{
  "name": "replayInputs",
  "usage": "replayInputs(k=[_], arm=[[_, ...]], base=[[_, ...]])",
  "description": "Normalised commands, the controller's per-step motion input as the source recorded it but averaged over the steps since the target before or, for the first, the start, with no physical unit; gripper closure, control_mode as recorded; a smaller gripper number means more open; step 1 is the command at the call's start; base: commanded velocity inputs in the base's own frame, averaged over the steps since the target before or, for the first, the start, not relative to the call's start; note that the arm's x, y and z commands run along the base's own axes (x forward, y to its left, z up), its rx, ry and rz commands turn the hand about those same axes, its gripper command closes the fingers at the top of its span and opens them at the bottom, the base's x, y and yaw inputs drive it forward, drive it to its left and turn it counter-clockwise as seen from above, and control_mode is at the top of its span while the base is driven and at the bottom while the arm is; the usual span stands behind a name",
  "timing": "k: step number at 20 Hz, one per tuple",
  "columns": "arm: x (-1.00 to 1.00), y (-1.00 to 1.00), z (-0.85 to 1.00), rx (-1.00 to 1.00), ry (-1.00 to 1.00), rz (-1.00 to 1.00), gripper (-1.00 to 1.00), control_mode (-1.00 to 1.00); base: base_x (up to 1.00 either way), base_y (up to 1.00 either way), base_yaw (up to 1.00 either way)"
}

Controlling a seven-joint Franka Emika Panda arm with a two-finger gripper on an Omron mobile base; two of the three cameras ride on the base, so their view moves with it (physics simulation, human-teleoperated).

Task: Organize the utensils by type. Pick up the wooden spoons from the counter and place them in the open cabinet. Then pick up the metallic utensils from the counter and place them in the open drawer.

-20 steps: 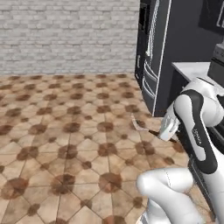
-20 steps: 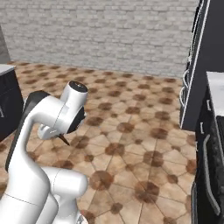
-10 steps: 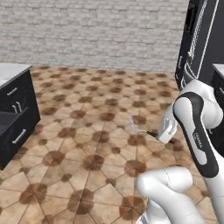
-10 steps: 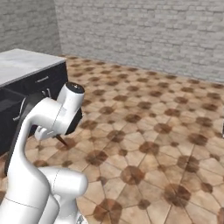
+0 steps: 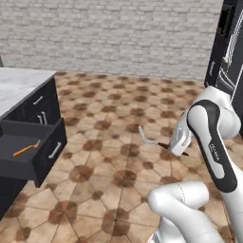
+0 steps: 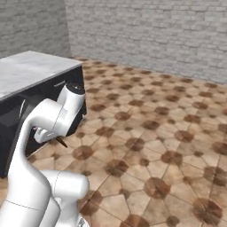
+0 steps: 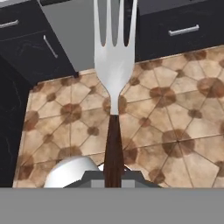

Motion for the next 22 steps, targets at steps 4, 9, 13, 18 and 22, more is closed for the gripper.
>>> replayInputs(k=[4, 9, 13, 18, 22], arm=[[0.0, 0.0, 0.0, 0.0, 0.0, 0.0, 1.0, 1.0], [0.0, 0.0, 0.0, 0.0, 0.0, 0.0, 1.0, 1.0], [0.0, 0.0, 0.0, 0.0, 0.0, 0.0, 1.0, 1.0], [0.0, 0.0, 0.0, 0.0, 0.0, 0.0, 1.0, 1.0], [0.0, 0.0, 0.0, 0.0, 0.0, 0.0, 1.0, 1.0]], base=[[0.37, 0.87, -0.13], [0.32, 0.95, -0.19], [0.29, 0.92, -0.18], [0.26, 0.84, -0.23], [0.08, 0.73, -0.23]])
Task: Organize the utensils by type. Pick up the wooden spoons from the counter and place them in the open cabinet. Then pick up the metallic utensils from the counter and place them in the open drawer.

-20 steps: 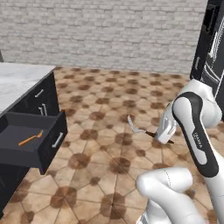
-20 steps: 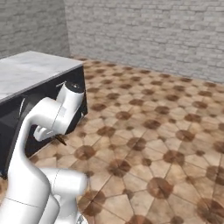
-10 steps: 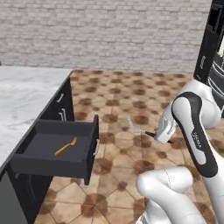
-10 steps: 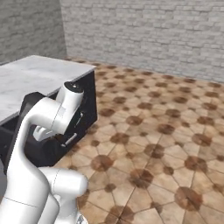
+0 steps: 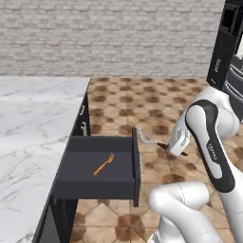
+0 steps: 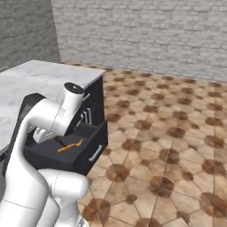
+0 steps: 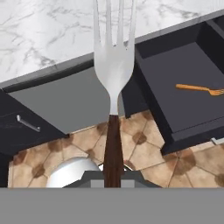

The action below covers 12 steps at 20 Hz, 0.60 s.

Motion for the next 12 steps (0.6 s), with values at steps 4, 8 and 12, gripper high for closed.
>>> replayInputs(k=[4, 8, 12], arm=[[0.0, 0.0, 0.0, 0.0, 0.0, 0.0, 1.0, 1.0], [0.0, 0.0, 0.0, 0.0, 0.0, 0.0, 1.0, 1.0], [0.0, 0.0, 0.0, 0.0, 0.0, 0.0, 1.0, 1.0]], base=[[0.11, 0.5, -0.16], [0.29, 0.36, -0.13], [0.23, 0.35, -0.06]])
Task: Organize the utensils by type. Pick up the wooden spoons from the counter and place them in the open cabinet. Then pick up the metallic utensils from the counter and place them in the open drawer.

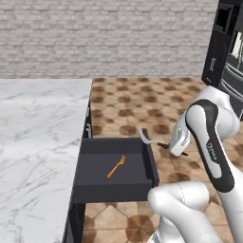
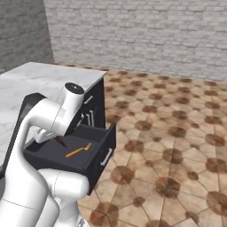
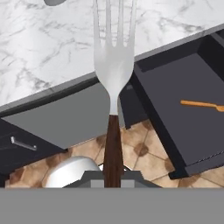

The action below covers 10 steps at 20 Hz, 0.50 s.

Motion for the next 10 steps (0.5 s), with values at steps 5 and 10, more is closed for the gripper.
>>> replayInputs(k=[5, 10], arm=[[0.0, 0.0, 0.0, 0.0, 0.0, 0.0, 1.0, 1.0], [0.0, 0.0, 0.0, 0.0, 0.0, 0.0, 1.0, 1.0]], base=[[0.13, 0.38, -0.09], [0.0, 0.46, -0.23]])
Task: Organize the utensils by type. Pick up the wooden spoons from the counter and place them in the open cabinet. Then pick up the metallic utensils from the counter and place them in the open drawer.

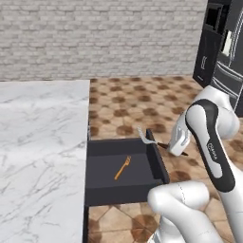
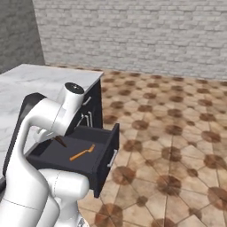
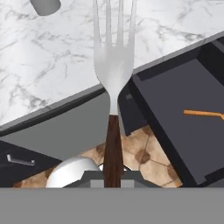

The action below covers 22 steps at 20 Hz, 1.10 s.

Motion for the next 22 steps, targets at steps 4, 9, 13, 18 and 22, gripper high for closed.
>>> replayInputs(k=[4, 9, 13, 18, 22], arm=[[0.0, 0.0, 0.0, 0.0, 0.0, 0.0, 1.0, 1.0], [0.0, 0.0, 0.0, 0.0, 0.0, 0.0, 1.0, 1.0], [0.0, 0.0, 0.0, 0.0, 0.0, 0.0, 1.0, 1.0], [0.0, 0.0, 0.0, 0.0, 0.0, 0.0, 1.0, 1.0], [0.0, 0.0, 0.0, 0.0, 0.0, 0.0, 1.0, 1.0]], base=[[0.25, 0.3, -0.21], [0.39, 0.18, -0.14], [0.27, 0.12, -0.03], [0.14, 0.08, 0.0], [0.08, 0.03, 0.0]])
